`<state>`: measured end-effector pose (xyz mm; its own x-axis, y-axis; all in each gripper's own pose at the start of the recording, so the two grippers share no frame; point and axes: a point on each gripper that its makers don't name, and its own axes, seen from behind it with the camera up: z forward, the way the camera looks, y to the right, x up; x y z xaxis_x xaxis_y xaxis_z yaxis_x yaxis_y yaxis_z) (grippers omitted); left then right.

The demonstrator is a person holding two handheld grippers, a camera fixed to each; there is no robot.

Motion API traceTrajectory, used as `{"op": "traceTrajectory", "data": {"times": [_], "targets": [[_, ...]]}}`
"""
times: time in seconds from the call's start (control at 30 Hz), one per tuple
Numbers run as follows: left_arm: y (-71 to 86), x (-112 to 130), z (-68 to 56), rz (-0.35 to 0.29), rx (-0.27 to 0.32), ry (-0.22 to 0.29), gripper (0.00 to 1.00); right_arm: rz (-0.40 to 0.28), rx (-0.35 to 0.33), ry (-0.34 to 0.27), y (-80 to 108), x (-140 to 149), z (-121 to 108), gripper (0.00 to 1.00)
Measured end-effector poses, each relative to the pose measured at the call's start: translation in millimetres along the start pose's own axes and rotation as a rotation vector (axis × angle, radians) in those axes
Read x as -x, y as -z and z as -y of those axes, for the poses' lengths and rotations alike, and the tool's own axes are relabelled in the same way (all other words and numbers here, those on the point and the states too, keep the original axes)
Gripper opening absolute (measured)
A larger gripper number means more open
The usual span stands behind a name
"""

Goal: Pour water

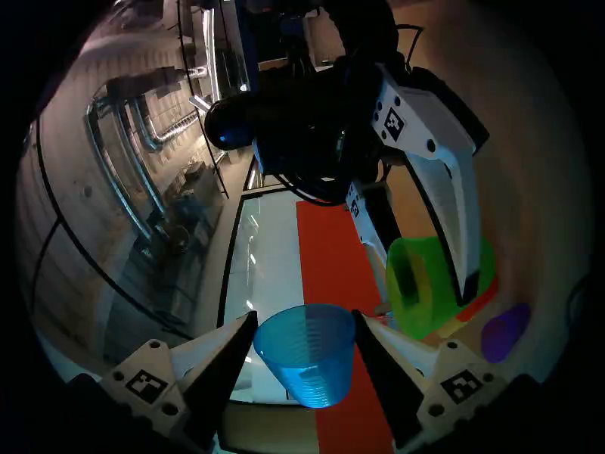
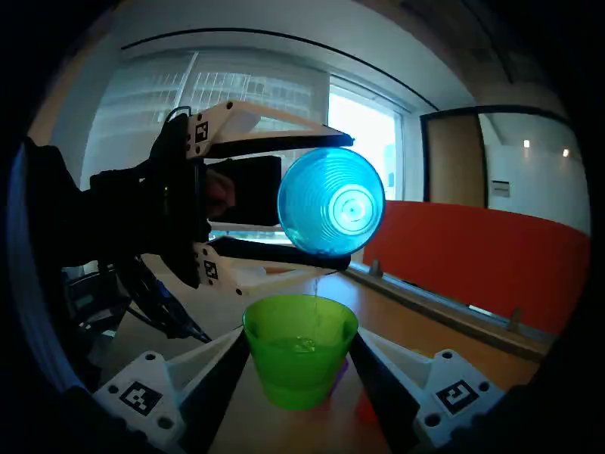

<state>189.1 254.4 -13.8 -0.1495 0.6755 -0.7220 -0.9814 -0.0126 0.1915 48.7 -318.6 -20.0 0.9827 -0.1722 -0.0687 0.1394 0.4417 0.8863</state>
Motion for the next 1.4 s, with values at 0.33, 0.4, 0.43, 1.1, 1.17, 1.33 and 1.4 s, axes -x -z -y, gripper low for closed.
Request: {"op": "traceTrajectory", "data": {"times": [0.33, 0.4, 0.43, 1.1, 1.17, 1.33, 1.4], "targets": [[-2.6, 0, -0.9, -0.003, 0.001, 0.015, 0.90, -0.003, 0.002, -0.002, -0.1, -1, -2, 0.90], [-2.8, 1, -1.1, -0.002, 0.001, 0.019, 0.90, -0.003, 0.002, -0.002, -0.1, -1, -2, 0.90], [-2.8, 1, -0.9, -0.002, 0.000, 0.021, 0.90, -0.003, 0.002, -0.001, 0.0, -1, -2, 0.90], [-6.3, 19, -13.0, 0.053, 0.004, 0.298, 0.90, -0.015, 0.017, -0.002, 3.1, -8, -3, 0.90], [-6.1, 22, -17.3, 0.064, 0.003, 0.363, 0.90, -0.017, 0.019, -0.003, 4.0, -8, -3, 0.90], [-5.8, 29, -22.3, 0.078, -0.003, 0.523, 0.90, -0.019, 0.024, -0.007, 6.9, -8, -6, 0.90], [-5.8, 32, -23.6, 0.082, -0.004, 0.582, 0.90, -0.020, 0.026, -0.008, 8.2, -8, -7, 0.90]]}}
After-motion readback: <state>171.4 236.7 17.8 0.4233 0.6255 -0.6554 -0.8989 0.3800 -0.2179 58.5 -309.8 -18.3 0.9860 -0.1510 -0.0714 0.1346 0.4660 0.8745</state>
